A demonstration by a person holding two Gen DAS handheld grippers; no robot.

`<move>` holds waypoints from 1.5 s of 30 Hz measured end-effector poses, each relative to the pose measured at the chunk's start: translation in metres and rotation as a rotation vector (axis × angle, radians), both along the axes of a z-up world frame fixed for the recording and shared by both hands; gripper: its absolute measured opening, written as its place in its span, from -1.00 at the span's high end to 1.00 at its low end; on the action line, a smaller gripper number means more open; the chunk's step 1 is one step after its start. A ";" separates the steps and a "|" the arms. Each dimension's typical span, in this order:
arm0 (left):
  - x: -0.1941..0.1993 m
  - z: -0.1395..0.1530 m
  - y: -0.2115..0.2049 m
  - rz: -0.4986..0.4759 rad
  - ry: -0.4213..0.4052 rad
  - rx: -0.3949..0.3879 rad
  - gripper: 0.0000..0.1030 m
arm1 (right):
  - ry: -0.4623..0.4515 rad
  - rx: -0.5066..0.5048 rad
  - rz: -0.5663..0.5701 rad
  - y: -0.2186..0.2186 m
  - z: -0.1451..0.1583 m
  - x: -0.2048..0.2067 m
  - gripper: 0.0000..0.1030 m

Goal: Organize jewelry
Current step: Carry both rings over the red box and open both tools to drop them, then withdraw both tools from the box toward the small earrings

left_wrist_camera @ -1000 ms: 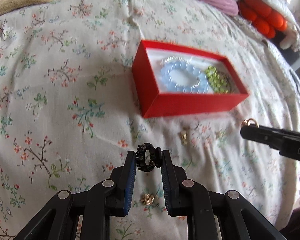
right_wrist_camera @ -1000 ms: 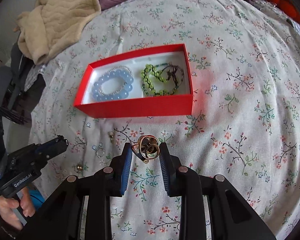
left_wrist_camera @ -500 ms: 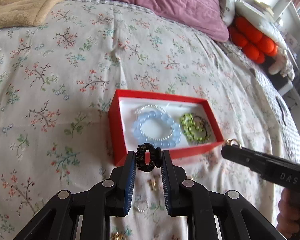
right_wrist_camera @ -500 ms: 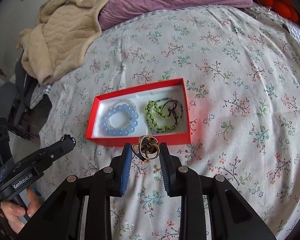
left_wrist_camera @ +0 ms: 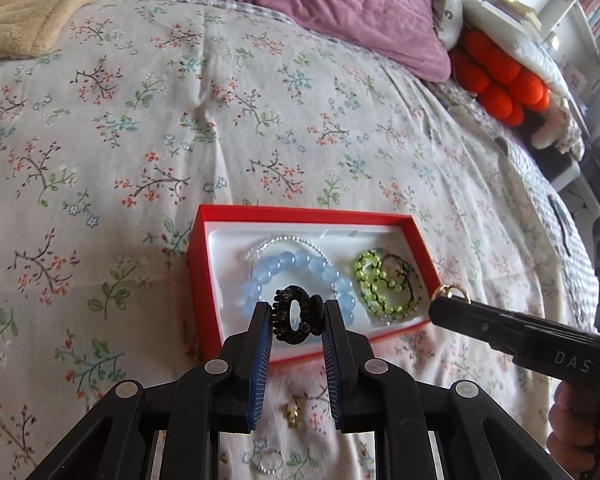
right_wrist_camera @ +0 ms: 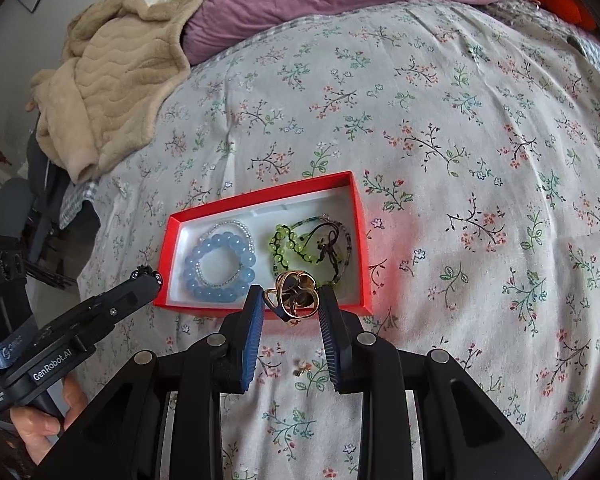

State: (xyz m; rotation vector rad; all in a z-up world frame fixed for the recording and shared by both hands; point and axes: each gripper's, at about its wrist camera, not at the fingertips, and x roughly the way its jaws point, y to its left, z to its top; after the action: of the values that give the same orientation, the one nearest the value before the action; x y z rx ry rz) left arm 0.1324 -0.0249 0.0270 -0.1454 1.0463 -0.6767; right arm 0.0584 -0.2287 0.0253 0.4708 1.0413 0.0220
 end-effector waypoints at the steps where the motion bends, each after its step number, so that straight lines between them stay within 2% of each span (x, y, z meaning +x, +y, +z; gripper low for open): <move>1: 0.001 -0.001 -0.002 -0.003 0.003 -0.005 0.63 | 0.001 0.004 -0.001 -0.002 -0.001 0.001 0.43; 13: 0.009 -0.019 -0.027 -0.031 0.006 0.040 0.63 | 0.005 0.036 0.019 -0.008 -0.010 0.014 0.42; 21: 0.008 -0.018 -0.035 -0.038 -0.013 0.053 0.61 | 0.008 0.046 0.023 -0.010 -0.014 0.016 0.40; 25: 0.005 -0.016 -0.033 -0.040 -0.024 0.064 0.25 | -0.008 0.064 0.032 -0.011 -0.010 0.014 0.38; 33: -0.008 -0.006 -0.025 -0.027 -0.060 0.105 -0.29 | -0.047 0.047 0.043 -0.013 0.006 0.002 0.03; 35: -0.013 -0.003 -0.021 -0.009 -0.066 0.118 -0.53 | -0.051 0.037 0.044 -0.013 0.009 -0.001 -0.07; 38: -0.021 0.001 -0.013 0.022 -0.085 0.142 -0.77 | -0.055 0.017 0.045 -0.014 0.013 -0.009 -0.22; 41: -0.030 0.003 -0.004 0.060 -0.096 0.183 -0.91 | -0.054 -0.017 0.040 -0.013 0.016 -0.018 -0.38; 45: -0.042 0.000 0.011 0.112 -0.084 0.235 -0.93 | -0.039 -0.067 0.023 -0.013 0.015 -0.029 -0.47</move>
State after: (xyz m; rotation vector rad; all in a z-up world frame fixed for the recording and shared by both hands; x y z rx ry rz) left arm 0.0903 -0.0144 0.0274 0.0282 1.0208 -0.4504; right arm 0.0298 -0.2417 0.0405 0.3964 1.0058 0.0164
